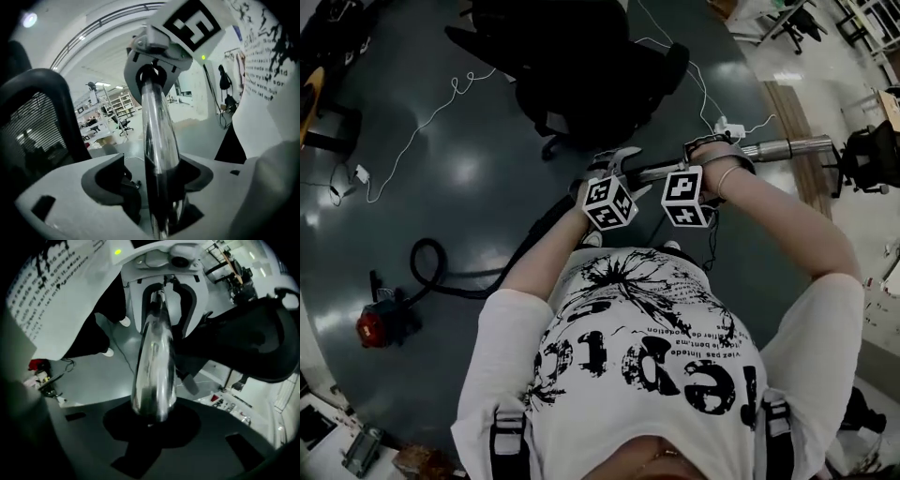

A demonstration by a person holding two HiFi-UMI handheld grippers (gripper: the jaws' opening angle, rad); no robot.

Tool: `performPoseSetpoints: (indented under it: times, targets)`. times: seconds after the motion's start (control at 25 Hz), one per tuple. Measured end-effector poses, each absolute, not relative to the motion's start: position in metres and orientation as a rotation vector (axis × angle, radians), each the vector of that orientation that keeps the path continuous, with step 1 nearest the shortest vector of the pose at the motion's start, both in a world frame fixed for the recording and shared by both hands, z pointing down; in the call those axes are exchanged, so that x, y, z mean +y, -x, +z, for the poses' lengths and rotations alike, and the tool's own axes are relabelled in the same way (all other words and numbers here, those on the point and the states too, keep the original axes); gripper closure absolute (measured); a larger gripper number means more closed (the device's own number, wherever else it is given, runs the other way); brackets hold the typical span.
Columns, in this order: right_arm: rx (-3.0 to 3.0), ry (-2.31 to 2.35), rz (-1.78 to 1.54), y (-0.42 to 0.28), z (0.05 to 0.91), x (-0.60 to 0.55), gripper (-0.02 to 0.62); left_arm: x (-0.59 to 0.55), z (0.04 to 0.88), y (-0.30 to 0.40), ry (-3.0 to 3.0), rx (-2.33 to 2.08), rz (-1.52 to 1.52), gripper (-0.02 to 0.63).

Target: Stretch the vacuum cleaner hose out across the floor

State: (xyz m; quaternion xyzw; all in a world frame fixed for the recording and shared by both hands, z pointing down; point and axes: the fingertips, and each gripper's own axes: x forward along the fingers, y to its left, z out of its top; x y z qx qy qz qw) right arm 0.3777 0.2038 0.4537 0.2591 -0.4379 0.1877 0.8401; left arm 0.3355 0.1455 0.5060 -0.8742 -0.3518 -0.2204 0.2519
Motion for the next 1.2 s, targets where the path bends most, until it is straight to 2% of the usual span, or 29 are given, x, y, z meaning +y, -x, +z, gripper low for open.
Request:
performPoseSetpoints:
  times: [0.32,0.48,0.88,0.96,1.04,1.2]
  targets:
    - [-1.174,-0.408,0.945,-0.39,0.505,0.337,0.512,0.257,0.538,-0.368,2.086,-0.694,-0.603,0.287]
    - [-1.246,-0.335,1.256,-0.388,0.518,0.412,0.512,0.312,0.553,-0.379,2.129,-0.657,-0.623,0.287]
    - [-1.463,-0.166,1.731,-0.37,0.505,0.47,0.511,0.347,0.578,-0.411,2.07,-0.485,-0.741,0.287]
    - [-1.492,-0.162,1.759,-0.367,0.499,0.466,0.511,0.342,0.578,-0.411,2.078,-0.481,-0.767,0.332]
    - [-1.514,-0.172,1.784,-0.366,0.493,0.46,0.511,0.34,0.576,-0.41,2.096,-0.502,-0.786,0.531]
    - [-1.541,-0.197,1.85,-0.362,0.483,0.452,0.511,0.329,0.578,-0.41,2.068,-0.565,-0.872,0.555]
